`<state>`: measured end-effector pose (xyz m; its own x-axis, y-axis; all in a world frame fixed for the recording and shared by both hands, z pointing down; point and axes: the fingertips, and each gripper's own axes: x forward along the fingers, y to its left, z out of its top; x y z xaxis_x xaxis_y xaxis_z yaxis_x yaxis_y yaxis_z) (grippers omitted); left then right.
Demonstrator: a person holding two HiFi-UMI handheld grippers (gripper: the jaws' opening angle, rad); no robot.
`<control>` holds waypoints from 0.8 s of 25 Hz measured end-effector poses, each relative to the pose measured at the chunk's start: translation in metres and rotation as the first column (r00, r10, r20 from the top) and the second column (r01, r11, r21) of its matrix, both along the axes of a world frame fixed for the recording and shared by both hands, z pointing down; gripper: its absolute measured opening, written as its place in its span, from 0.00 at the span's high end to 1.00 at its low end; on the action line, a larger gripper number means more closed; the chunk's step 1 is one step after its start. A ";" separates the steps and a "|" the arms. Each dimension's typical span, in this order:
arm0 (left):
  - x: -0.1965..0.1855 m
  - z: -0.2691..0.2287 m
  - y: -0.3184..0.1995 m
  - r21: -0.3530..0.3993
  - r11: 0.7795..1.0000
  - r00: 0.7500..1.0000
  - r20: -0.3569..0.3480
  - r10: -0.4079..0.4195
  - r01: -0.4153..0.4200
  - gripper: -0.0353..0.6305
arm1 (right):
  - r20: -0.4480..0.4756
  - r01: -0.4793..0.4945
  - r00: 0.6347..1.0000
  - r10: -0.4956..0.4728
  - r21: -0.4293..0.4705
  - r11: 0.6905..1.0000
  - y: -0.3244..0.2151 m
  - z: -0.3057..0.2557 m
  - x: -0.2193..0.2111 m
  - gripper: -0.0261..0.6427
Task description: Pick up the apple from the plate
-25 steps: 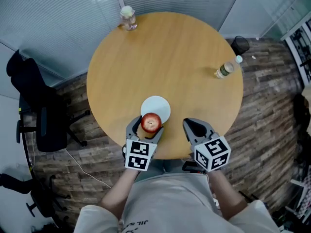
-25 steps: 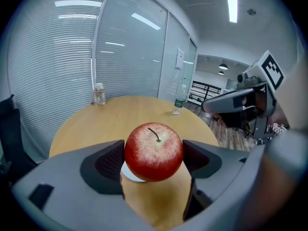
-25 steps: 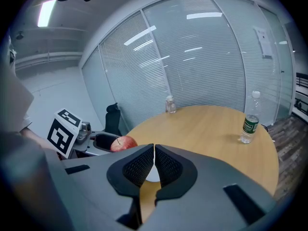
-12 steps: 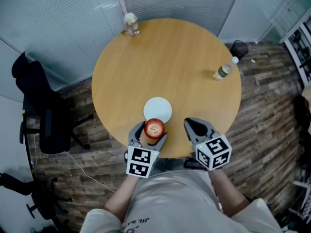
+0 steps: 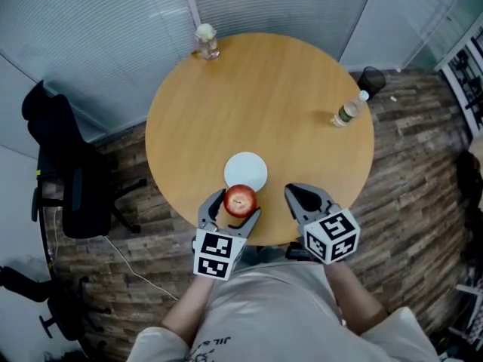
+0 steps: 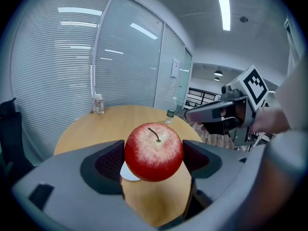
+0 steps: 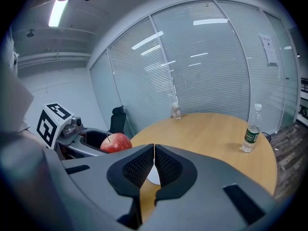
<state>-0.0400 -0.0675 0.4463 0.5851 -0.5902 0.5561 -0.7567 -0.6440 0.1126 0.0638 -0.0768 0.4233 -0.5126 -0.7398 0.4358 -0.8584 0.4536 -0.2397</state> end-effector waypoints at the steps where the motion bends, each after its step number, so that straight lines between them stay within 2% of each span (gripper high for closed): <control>1: 0.000 -0.001 0.000 0.002 1.000 1.000 -0.002 -0.002 0.002 0.38 | 0.001 0.004 1.000 -0.004 0.000 1.000 0.000 -0.001 0.000 0.91; 20: 0.004 -0.008 -0.008 0.007 1.000 1.000 -0.018 -0.001 0.001 0.38 | 0.005 0.010 1.000 -0.010 0.014 1.000 -0.005 -0.004 0.000 0.91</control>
<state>-0.0357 -0.0753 0.4386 0.5942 -0.5949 0.5413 -0.7554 -0.6438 0.1216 0.0641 -0.0821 0.4197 -0.5224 -0.7404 0.4231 -0.8525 0.4656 -0.2376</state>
